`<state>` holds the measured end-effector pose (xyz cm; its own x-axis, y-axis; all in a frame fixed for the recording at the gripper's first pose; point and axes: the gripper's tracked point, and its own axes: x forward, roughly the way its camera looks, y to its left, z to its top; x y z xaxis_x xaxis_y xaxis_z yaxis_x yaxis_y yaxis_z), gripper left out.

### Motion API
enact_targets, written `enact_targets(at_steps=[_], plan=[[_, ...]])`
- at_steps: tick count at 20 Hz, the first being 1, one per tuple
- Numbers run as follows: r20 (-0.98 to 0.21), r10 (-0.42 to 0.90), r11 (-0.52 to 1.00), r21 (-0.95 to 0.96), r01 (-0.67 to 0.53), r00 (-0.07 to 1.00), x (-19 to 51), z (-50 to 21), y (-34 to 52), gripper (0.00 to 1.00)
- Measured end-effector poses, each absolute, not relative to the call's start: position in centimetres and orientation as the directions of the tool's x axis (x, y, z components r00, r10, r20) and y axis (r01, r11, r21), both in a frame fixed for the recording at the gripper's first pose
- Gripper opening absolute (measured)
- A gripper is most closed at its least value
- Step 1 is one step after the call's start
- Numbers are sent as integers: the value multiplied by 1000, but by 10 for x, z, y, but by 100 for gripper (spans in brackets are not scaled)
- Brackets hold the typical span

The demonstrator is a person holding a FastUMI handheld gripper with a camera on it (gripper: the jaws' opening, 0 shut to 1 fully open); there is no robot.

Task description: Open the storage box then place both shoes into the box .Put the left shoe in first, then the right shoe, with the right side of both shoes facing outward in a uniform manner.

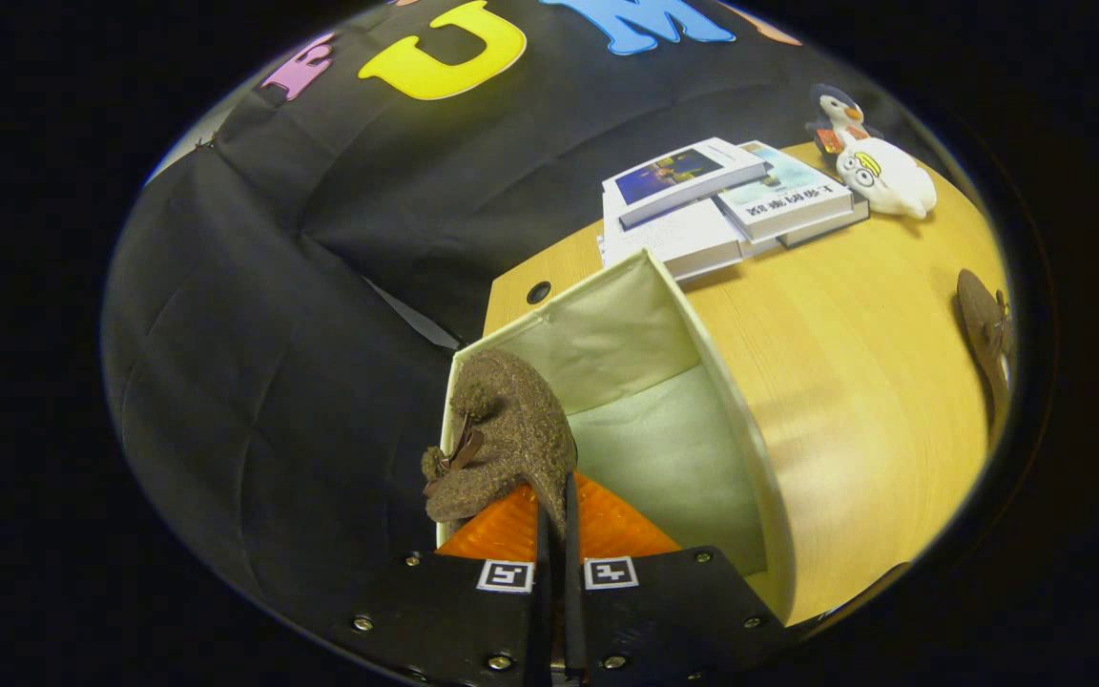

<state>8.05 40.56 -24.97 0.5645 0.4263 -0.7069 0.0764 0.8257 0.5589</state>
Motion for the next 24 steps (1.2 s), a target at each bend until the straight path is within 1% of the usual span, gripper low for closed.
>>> enact_targets(at_steps=[3,6,8,10,12,13,18,21,24], plan=[[-725,420,832,548,87,546,80,-260,410,5],[-723,439,833,551,61,533,78,-263,415,5],[-693,494,811,585,9,526,77,-259,425,12],[-656,547,788,614,-54,520,72,-247,432,56],[-642,543,805,580,-120,540,70,-235,424,99],[-631,547,809,566,-156,550,70,-229,422,97],[-559,578,803,519,-293,594,68,-181,389,97],[-518,564,815,474,-334,643,72,-158,350,97],[-489,525,841,421,-339,696,77,-144,304,97]])
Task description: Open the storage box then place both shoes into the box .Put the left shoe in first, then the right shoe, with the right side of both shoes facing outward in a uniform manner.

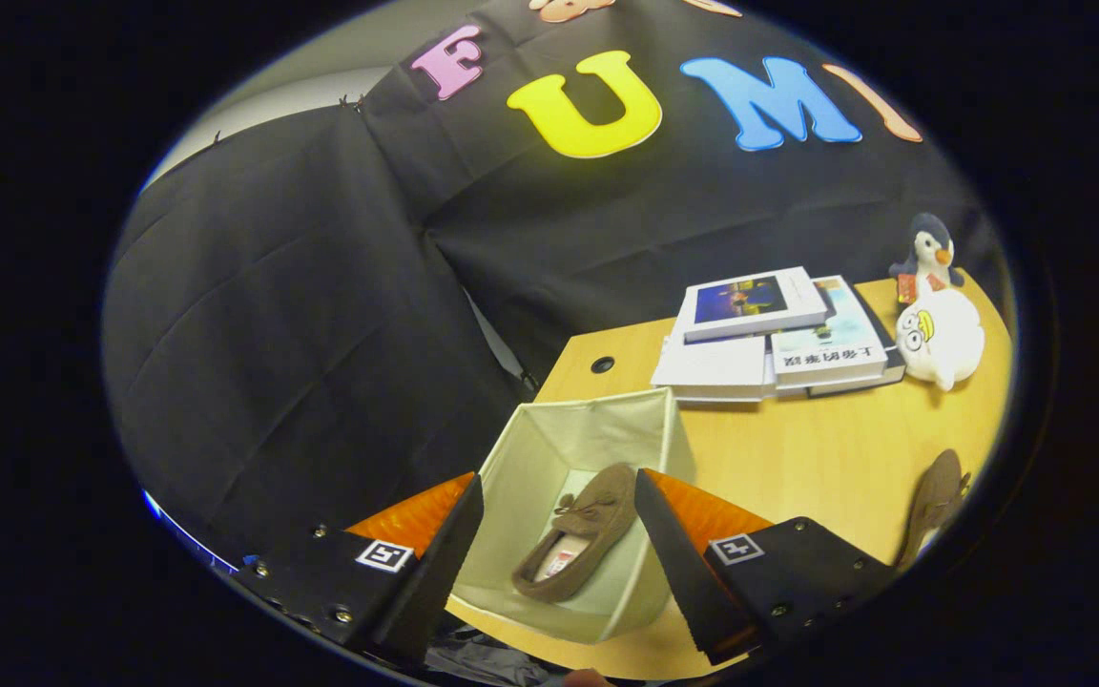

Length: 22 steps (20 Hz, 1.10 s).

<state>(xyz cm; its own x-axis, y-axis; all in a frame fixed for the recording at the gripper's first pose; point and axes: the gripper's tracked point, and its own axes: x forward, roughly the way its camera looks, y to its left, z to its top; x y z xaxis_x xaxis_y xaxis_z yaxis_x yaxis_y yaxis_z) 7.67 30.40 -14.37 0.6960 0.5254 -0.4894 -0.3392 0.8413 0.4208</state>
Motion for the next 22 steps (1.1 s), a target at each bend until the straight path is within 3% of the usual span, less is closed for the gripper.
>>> enact_targets(at_steps=[13,22], plan=[[-513,264,959,229,-166,817,76,-154,90,97],[-577,104,995,52,-90,810,54,-211,-17,97]])
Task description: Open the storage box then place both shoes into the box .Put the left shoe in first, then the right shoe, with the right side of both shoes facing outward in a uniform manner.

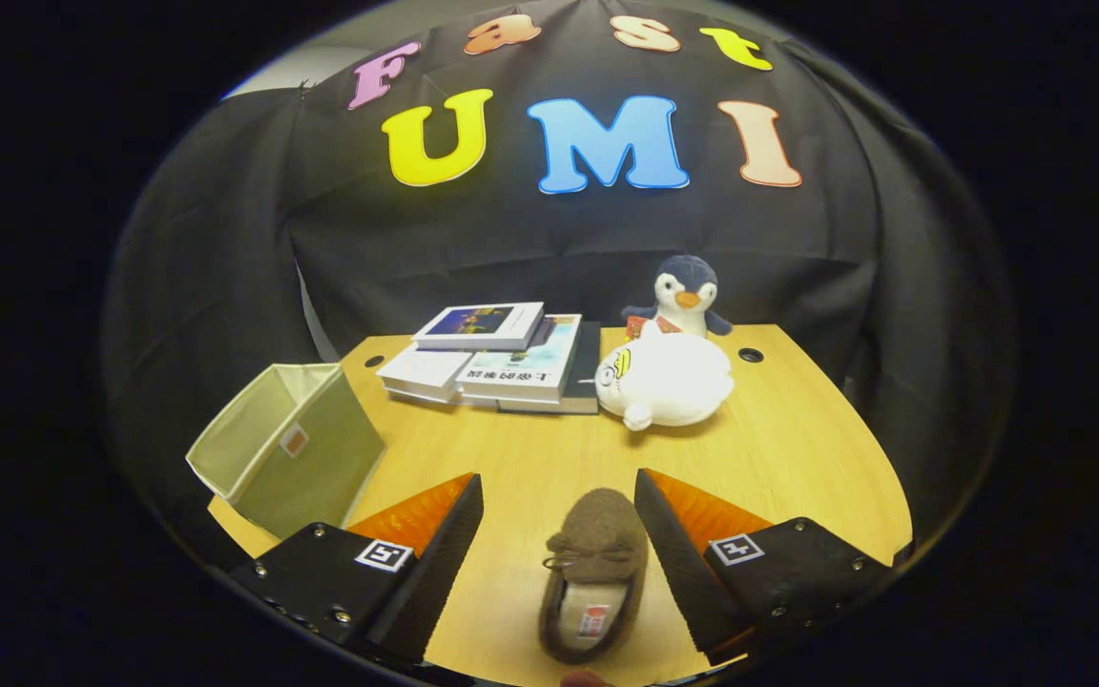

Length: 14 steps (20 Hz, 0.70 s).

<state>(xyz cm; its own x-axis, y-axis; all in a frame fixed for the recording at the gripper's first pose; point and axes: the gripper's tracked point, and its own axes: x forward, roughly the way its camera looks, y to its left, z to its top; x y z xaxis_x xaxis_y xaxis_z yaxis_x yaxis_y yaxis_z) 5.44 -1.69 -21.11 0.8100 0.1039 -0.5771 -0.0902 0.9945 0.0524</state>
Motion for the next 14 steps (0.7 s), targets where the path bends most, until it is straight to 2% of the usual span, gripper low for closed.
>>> enact_targets(at_steps=[14], plan=[[-716,41,996,-23,-83,697,15,-311,-73,98]])
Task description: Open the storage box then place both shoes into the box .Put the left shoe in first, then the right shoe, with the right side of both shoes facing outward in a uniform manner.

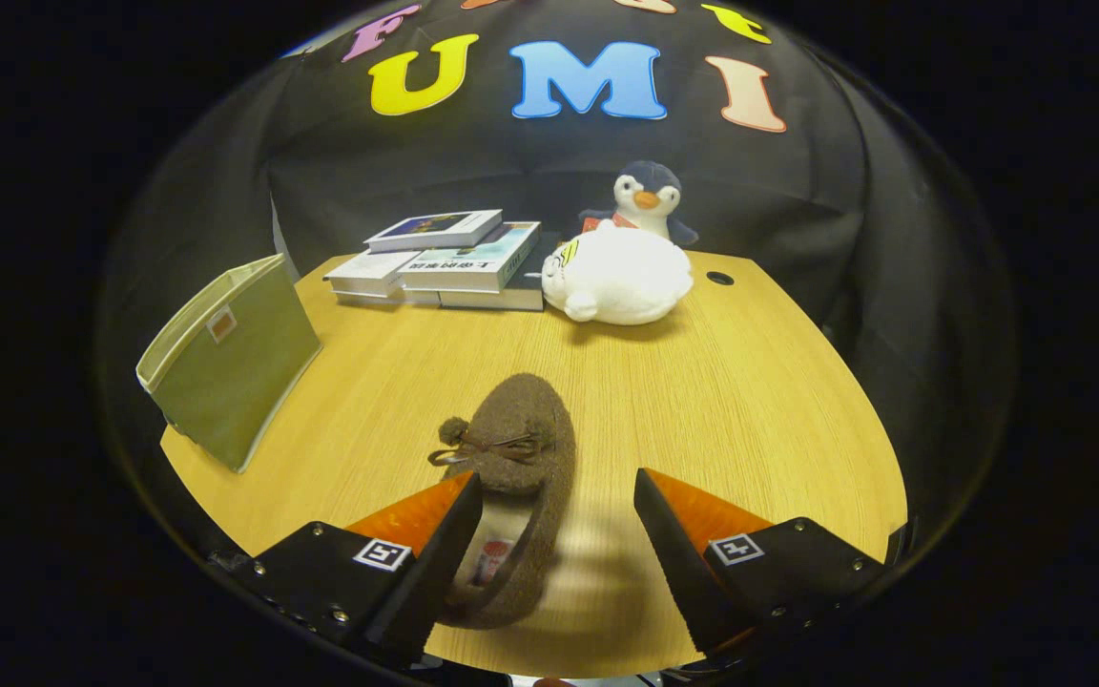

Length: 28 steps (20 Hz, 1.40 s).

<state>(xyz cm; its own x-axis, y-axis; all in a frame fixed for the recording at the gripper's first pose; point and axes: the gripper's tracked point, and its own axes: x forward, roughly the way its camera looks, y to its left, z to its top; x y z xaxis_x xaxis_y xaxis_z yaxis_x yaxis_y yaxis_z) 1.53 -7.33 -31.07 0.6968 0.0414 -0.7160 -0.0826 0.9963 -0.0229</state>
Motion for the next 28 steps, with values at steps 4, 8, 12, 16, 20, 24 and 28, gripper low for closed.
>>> enact_targets(at_steps=[4,8,12,16,20,24,28], plan=[[-755,23,995,-46,-88,655,12,-335,-80,98],[-790,51,998,26,-49,611,13,-351,-74,91],[-812,72,996,88,-1,579,13,-355,-65,56],[-824,26,991,97,96,566,16,-355,-71,26],[-829,45,971,168,172,557,19,-346,-65,7],[-821,69,948,230,218,567,24,-324,-54,7],[-799,91,936,273,224,594,37,-296,-29,7]])
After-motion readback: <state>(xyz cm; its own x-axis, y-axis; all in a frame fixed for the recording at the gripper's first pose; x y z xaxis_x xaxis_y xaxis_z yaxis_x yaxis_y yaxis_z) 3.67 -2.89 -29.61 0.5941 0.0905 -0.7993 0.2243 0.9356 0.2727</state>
